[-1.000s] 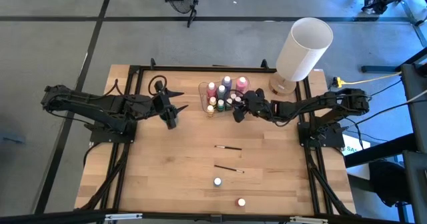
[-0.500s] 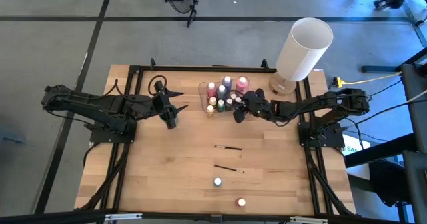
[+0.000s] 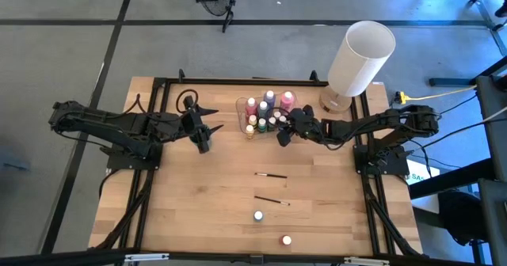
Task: Pick & Place Paint Supplies
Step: Put the blue paint bottle into the transparent bin
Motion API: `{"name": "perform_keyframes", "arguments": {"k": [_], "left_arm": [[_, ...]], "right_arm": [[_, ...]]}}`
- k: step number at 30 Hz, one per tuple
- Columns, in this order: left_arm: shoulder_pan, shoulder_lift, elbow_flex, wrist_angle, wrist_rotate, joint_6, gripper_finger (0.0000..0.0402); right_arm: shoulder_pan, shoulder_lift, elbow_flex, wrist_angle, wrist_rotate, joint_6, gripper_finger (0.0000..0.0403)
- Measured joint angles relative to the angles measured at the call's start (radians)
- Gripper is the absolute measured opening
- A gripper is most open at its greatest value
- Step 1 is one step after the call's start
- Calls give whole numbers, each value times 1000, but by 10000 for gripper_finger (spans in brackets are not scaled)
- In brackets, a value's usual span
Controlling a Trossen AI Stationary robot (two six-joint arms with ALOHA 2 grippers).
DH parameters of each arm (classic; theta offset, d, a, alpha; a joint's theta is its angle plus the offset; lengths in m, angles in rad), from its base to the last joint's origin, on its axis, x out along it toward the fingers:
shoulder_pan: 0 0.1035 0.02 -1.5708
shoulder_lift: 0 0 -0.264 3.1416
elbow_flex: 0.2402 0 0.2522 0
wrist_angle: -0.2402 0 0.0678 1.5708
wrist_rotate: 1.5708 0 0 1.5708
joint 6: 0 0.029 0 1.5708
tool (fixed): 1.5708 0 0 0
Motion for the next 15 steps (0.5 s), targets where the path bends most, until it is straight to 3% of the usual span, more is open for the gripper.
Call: {"name": "perform_keyframes", "arguments": {"k": [15], "left_arm": [[0,0,0,0,0,0,231]], "right_arm": [[0,0,-2,-12,-35,-3,129]]}}
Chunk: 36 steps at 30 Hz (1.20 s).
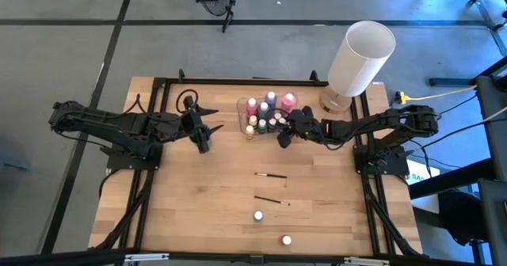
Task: Pick & Place Paint Supplies
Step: Put the blue paint bottle into the transparent bin
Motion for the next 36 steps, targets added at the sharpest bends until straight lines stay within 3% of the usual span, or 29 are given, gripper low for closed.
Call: {"name": "perform_keyframes", "arguments": {"k": [36], "left_arm": [[0,0,0,0,0,0,231]], "right_arm": [[-2,0,0,2,-36,-17,140]]}}
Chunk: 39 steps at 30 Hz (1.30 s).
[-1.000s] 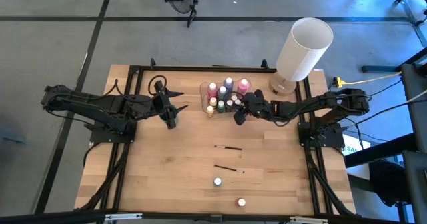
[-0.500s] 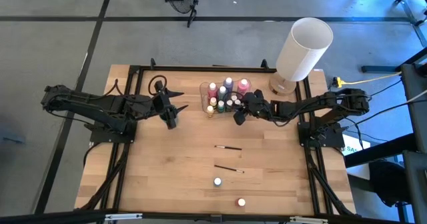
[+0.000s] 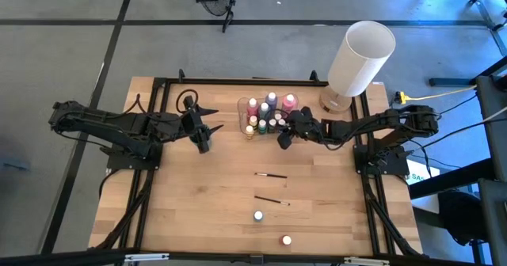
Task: Pick & Place Paint Supplies
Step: Put the blue paint bottle into the transparent bin
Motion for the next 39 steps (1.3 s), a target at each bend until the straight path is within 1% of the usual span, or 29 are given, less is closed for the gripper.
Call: {"name": "perform_keyframes", "arguments": {"k": [6,10,32,39], "left_arm": [[0,0,0,0,0,0,231],[0,0,0,0,0,0,232],[0,0,0,0,0,0,232],[0,0,0,0,0,0,232]], "right_arm": [[0,-1,1,0,-4,5,162],[0,-1,1,0,-4,6,169],[0,-8,1,-4,3,6,170],[1,-87,1,-83,4,18,170]]}}
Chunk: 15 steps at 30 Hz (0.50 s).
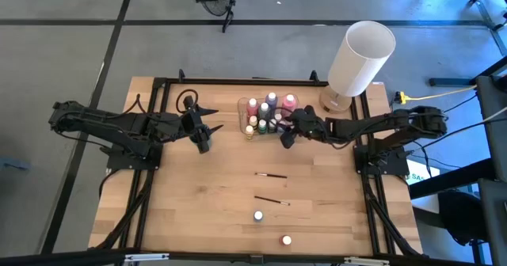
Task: Pick & Place Paint Supplies
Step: Put the blue paint bottle into the transparent bin, then put the black paint brush into the green cup
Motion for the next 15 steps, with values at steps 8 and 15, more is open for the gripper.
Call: {"name": "perform_keyframes", "arguments": {"k": [8,15], "left_arm": [[0,0,0,0,0,0,232],[0,0,0,0,-2,8,231]], "right_arm": [[1,-77,0,-47,-3,0,170],[1,-100,0,-50,-8,-8,170]]}}
